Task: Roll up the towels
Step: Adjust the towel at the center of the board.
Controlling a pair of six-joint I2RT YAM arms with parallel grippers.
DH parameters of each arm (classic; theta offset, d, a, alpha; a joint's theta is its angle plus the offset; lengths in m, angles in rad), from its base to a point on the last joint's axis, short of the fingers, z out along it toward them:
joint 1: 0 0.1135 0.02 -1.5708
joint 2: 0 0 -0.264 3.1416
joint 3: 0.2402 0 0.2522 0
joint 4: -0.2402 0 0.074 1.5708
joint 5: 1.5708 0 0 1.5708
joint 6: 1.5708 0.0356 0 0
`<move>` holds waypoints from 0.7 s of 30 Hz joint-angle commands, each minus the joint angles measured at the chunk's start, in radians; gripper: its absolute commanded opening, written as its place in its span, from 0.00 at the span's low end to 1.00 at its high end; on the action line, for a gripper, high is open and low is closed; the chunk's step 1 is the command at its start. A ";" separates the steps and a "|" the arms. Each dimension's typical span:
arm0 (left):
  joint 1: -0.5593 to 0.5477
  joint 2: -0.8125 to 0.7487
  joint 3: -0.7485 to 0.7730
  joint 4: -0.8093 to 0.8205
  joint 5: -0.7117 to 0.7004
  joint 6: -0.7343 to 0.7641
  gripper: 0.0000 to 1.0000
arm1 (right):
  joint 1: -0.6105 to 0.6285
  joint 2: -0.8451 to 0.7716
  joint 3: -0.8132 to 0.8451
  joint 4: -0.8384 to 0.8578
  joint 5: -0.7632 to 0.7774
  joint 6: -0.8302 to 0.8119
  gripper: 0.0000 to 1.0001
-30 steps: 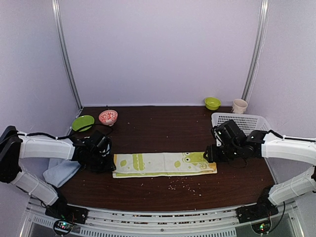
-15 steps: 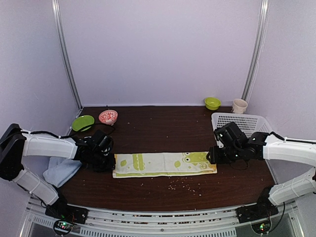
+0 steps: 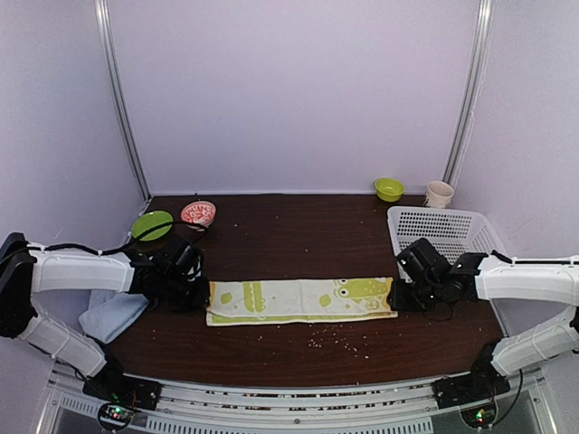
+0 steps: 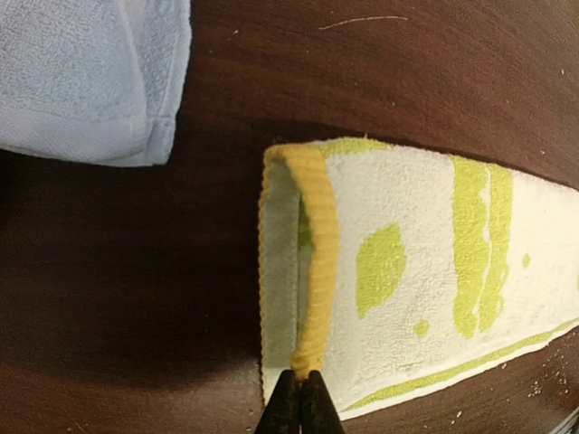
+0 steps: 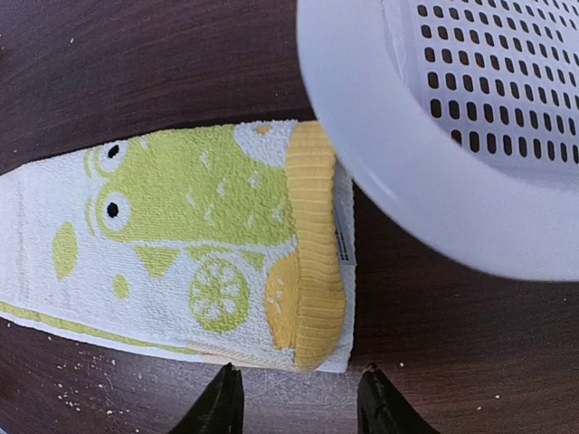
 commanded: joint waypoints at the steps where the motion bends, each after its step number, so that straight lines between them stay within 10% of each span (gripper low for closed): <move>1: -0.003 -0.033 -0.020 0.019 0.018 0.011 0.00 | -0.003 0.031 -0.034 0.065 -0.020 0.048 0.42; 21: -0.020 -0.047 -0.030 0.044 0.047 0.010 0.00 | -0.005 0.152 -0.055 0.141 -0.011 0.061 0.21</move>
